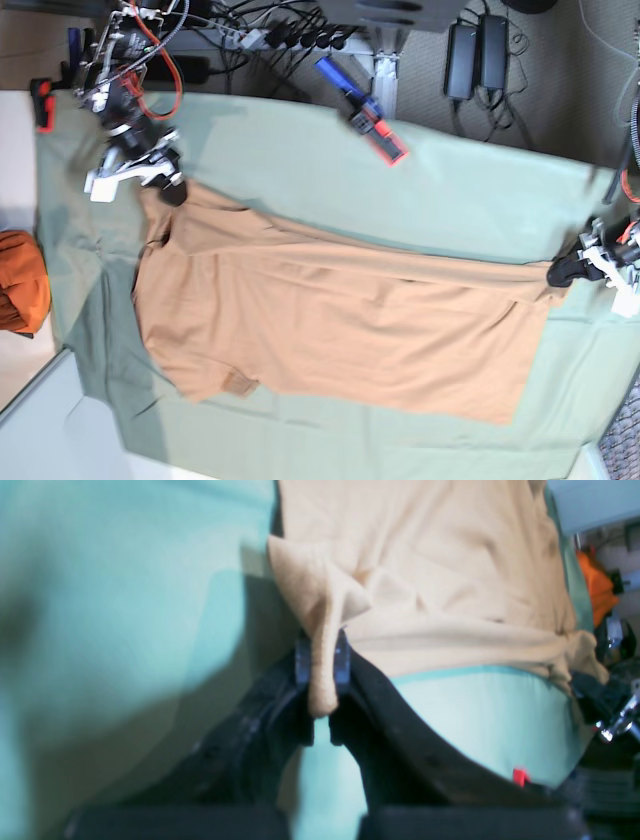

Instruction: Fold the T-shirt properly

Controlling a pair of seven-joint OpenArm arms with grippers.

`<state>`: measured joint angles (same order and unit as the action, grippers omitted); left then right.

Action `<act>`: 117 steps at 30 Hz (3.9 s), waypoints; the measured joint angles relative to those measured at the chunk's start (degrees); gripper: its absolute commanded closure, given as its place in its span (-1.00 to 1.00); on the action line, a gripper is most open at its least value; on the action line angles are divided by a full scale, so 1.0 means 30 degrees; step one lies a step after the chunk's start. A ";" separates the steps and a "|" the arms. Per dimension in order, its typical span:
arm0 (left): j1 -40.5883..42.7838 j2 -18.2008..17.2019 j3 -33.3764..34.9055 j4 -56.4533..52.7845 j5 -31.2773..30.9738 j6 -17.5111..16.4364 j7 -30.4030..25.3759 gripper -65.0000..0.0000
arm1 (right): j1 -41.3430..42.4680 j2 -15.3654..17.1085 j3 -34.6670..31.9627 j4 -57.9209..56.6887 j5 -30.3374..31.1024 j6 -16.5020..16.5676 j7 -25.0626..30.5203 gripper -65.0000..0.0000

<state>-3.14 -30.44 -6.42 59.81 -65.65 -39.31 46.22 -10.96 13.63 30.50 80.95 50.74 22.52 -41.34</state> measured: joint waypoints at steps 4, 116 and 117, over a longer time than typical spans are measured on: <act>0.1574 0.0044 -0.0087 0.2127 0.0036 0.0000 0.0058 1.00 | -0.1392 -0.0007 -0.0007 0.1486 -0.0124 0.0022 -0.0335 1.00; -0.8495 0.2535 0.2812 -0.7934 0.9748 0.0007 -0.6266 0.01 | 0.8786 0.4765 -0.2521 -0.6025 -0.3067 0.0058 0.0044 -0.36; -0.8488 0.2652 0.2812 -0.7934 0.9326 0.0000 -0.6164 0.01 | 0.8786 0.4765 -0.2521 -0.6025 -0.3067 0.0058 0.0044 -0.36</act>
<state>-28.60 -22.48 2.02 36.01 -37.67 -39.31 27.73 15.40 27.92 22.94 62.87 41.54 22.70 -41.21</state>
